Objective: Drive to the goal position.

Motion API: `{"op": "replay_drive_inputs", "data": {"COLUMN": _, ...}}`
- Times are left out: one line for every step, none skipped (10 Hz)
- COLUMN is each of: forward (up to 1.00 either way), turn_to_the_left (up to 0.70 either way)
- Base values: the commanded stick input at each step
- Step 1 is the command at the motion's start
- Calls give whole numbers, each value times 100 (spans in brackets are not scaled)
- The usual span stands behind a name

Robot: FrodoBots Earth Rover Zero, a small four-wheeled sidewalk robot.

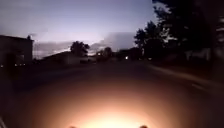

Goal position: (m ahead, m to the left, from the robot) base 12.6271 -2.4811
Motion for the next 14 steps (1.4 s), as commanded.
{"op": "replay_drive_inputs", "data": {"forward": 70, "turn_to_the_left": 0}}
{"op": "replay_drive_inputs", "data": {"forward": 70, "turn_to_the_left": 0}}
{"op": "replay_drive_inputs", "data": {"forward": 70, "turn_to_the_left": 0}}
{"op": "replay_drive_inputs", "data": {"forward": 70, "turn_to_the_left": 0}}
{"op": "replay_drive_inputs", "data": {"forward": 70, "turn_to_the_left": 0}}
{"op": "replay_drive_inputs", "data": {"forward": 70, "turn_to_the_left": 0}}
{"op": "replay_drive_inputs", "data": {"forward": 70, "turn_to_the_left": 0}}
{"op": "replay_drive_inputs", "data": {"forward": 70, "turn_to_the_left": 0}}
{"op": "replay_drive_inputs", "data": {"forward": 70, "turn_to_the_left": 0}}
{"op": "replay_drive_inputs", "data": {"forward": 70, "turn_to_the_left": 0}}
{"op": "replay_drive_inputs", "data": {"forward": 70, "turn_to_the_left": 0}}
{"op": "replay_drive_inputs", "data": {"forward": 70, "turn_to_the_left": 0}}
{"op": "replay_drive_inputs", "data": {"forward": 70, "turn_to_the_left": 0}}
{"op": "replay_drive_inputs", "data": {"forward": 70, "turn_to_the_left": 0}}
